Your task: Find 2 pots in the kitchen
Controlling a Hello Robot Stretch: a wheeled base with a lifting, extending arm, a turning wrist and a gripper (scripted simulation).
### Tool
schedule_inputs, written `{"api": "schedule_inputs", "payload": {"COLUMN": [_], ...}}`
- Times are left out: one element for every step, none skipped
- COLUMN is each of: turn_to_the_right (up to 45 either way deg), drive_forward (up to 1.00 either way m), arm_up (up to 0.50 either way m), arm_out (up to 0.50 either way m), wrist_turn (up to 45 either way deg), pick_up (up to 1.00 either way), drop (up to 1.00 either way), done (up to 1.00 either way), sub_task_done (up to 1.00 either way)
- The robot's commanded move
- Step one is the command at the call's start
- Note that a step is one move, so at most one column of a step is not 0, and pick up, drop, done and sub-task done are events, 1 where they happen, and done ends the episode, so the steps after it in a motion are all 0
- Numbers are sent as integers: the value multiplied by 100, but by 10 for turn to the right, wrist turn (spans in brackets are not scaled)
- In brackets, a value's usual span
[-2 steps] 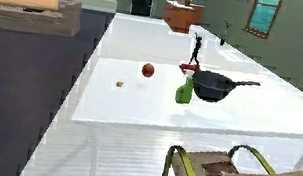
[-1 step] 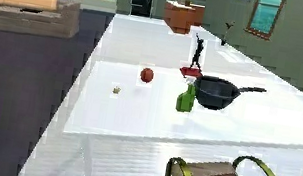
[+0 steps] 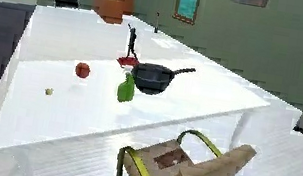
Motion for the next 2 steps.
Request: {"api": "schedule_inputs", "payload": {"turn_to_the_right": [0,-450], "drive_forward": [0,0], "arm_up": [0,0], "arm_out": [0,0], "wrist_turn": [0,0], "pick_up": [0,0], "drop": [0,0], "done": [0,0], "sub_task_done": [100,0]}}
